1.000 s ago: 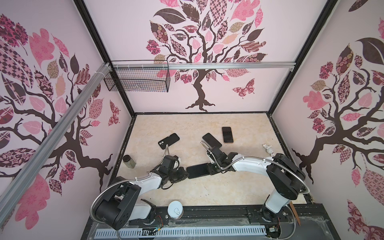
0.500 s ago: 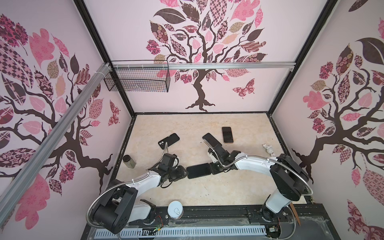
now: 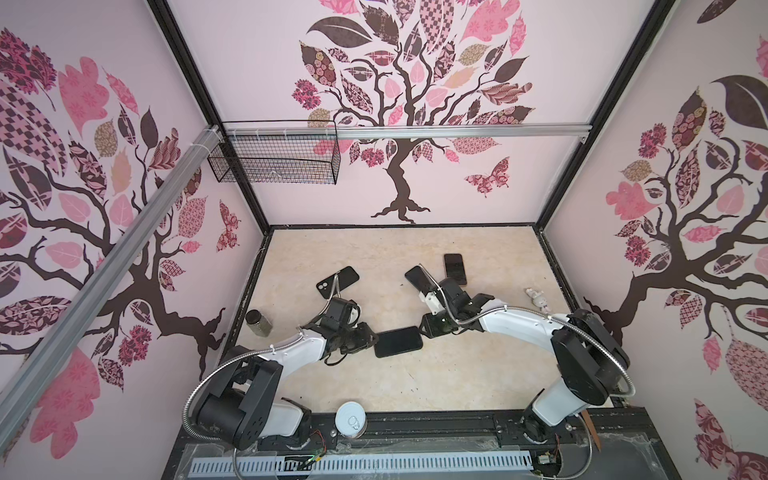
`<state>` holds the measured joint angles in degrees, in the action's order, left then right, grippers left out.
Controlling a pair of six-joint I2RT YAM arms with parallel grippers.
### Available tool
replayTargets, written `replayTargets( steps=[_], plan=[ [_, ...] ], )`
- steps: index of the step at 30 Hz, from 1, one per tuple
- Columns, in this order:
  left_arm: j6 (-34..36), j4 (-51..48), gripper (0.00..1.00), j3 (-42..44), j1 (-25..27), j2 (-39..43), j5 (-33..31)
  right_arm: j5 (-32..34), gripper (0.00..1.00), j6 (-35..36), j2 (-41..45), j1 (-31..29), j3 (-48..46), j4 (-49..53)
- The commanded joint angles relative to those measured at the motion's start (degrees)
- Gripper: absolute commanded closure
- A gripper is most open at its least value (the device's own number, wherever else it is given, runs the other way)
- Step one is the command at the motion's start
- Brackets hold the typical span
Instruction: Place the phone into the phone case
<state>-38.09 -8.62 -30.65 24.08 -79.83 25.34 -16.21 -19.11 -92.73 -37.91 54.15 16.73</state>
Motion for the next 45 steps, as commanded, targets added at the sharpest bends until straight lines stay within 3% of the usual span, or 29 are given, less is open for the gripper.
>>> replayTargets(
  steps=[1, 31, 45],
  plan=[
    [1.28, 0.09, 0.68, -2.23, -0.17, -0.53, 0.57, -1.28, 0.70, 1.34, -1.63, 0.54, 2.98, -0.73],
    [1.79, 1.32, 0.83, -2.17, -0.21, -2.94, 1.11, -3.30, 0.82, 3.19, -11.59, 0.92, 4.48, -3.01],
    [1.50, 2.73, 0.84, -2.22, -0.17, -4.89, 1.55, -3.97, 0.87, 4.65, -15.26, 0.46, 3.24, -0.93]
  ],
)
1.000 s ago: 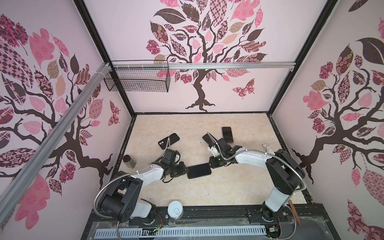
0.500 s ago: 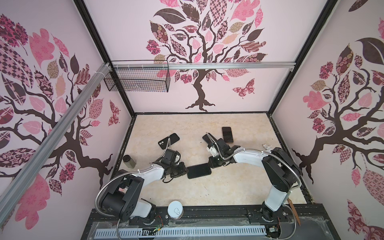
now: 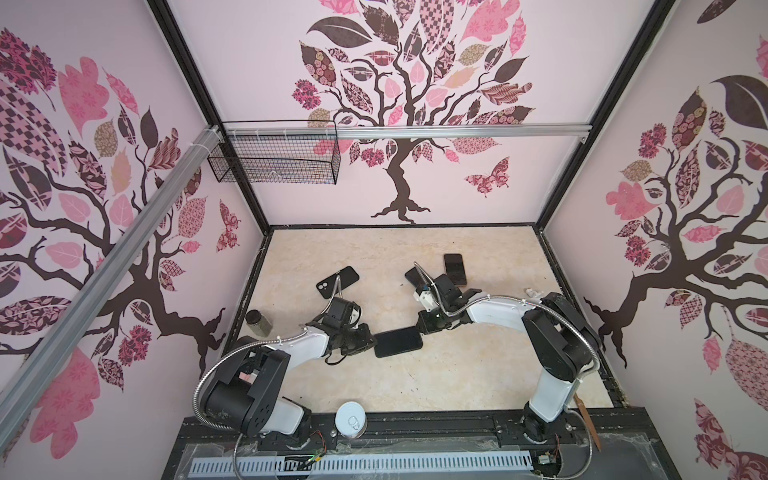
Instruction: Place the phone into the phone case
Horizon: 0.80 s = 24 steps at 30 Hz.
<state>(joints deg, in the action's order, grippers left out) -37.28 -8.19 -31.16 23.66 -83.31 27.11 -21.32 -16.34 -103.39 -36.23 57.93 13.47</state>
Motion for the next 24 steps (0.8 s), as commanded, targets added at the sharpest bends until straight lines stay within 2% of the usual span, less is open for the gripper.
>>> replayTargets(
  steps=[1, 12, 24],
  plan=[
    [0.71, 2.38, 0.84, -1.71, 0.25, -1.61, -0.13, 1.51, 0.87, 2.15, -4.81, -1.52, -0.37, 2.88],
    [0.52, 3.09, 0.84, -1.48, 0.25, -1.90, 0.22, 5.18, 0.87, 3.58, -9.79, -4.58, 2.49, 8.27],
    [0.36, 3.70, 0.84, -0.84, 0.25, -1.82, 0.35, 8.39, 0.88, 2.88, -14.63, -7.68, 2.81, 9.80]
  ],
)
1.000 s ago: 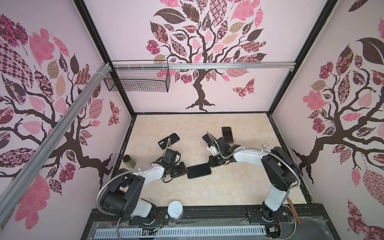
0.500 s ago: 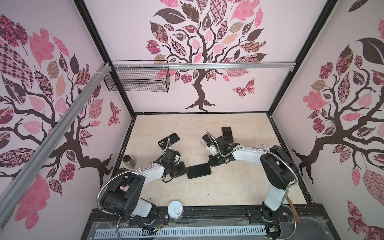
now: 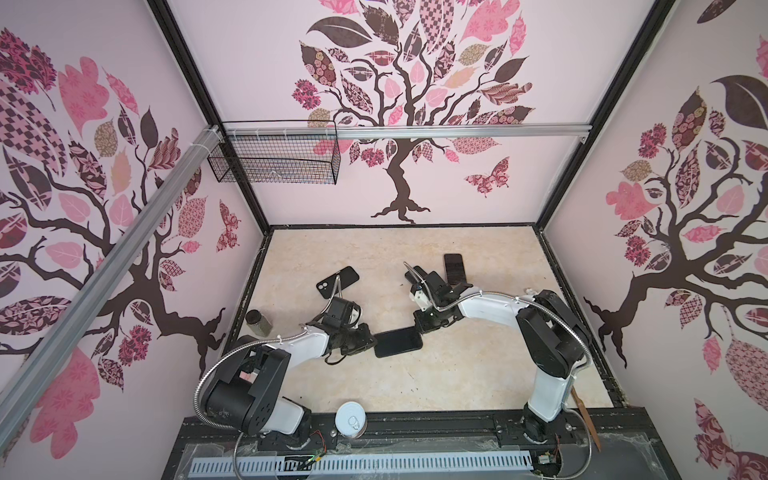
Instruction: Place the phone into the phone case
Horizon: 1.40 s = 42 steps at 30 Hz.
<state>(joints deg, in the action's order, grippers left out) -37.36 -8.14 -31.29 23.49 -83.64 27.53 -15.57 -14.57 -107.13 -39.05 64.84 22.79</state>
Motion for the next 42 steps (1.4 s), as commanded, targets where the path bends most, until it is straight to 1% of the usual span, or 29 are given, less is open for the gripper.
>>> replayTargets(
  steps=[1, 10, 32, 42],
  plan=[
    [0.45, 3.66, 0.84, -0.80, 0.42, -1.45, -0.02, 2.74, 0.89, 1.11, -11.34, -5.00, -4.11, 0.63],
    [0.19, 4.01, 0.85, -0.71, 0.42, -1.39, -0.11, 1.85, 0.89, 2.16, -14.03, -5.95, -4.30, 1.88],
    [-0.05, 4.45, 0.85, -0.71, 0.42, -1.71, -0.20, 7.79, 0.89, 1.72, -19.43, -8.30, -2.13, 5.51],
    [-0.08, 4.38, 0.85, -0.73, 0.36, -1.99, -0.44, 8.96, 0.89, 1.75, -21.71, -9.32, -1.43, 6.91]
  ],
)
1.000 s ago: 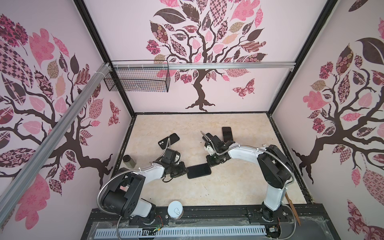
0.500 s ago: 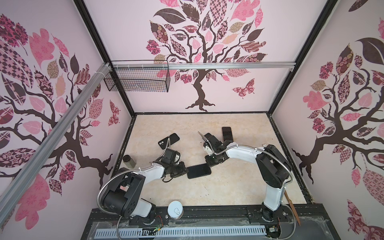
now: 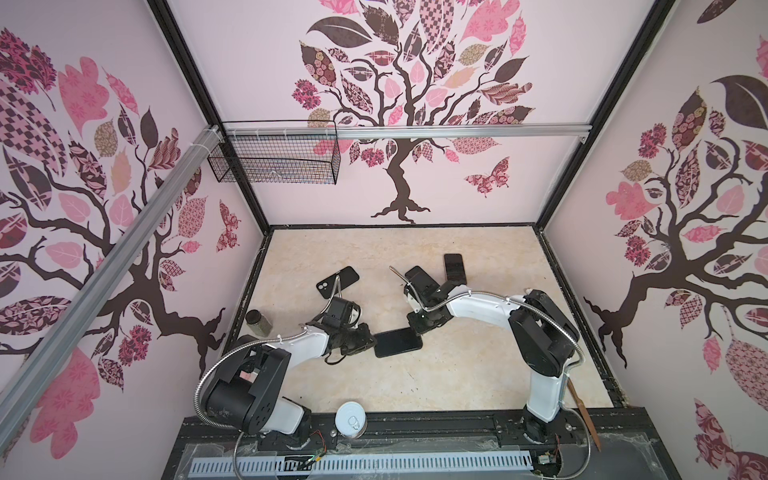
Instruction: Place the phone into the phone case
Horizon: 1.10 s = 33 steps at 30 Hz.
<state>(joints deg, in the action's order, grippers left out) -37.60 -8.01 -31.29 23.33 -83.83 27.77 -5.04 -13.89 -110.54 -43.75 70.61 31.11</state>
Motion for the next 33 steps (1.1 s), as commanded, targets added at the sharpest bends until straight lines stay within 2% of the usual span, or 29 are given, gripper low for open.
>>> replayTargets(
  steps=[1, 11, 18, 25, 33],
  plan=[
    [0.10, 4.23, 0.85, -0.73, 0.57, -1.86, -0.70, -1.48, 0.89, 1.11, -18.54, -4.74, -7.09, -1.36],
    [0.07, 4.23, 0.85, -0.59, 0.57, -1.94, -1.18, 0.69, 0.89, 0.63, -19.90, -5.34, -6.49, -0.01],
    [-0.01, 4.23, 0.85, -0.37, 0.57, -1.85, -1.41, -0.65, 0.88, 0.57, -20.04, -5.79, -7.06, -0.55],
    [-0.10, 4.30, 0.85, -0.07, 0.57, -1.85, -1.71, -2.97, 0.87, 0.31, -11.84, -5.31, -8.92, -2.51],
    [1.24, 3.29, 0.85, -0.29, 0.46, -0.91, -1.58, -4.22, 0.85, 0.80, -1.59, -1.61, -8.72, -1.28]
  ],
)
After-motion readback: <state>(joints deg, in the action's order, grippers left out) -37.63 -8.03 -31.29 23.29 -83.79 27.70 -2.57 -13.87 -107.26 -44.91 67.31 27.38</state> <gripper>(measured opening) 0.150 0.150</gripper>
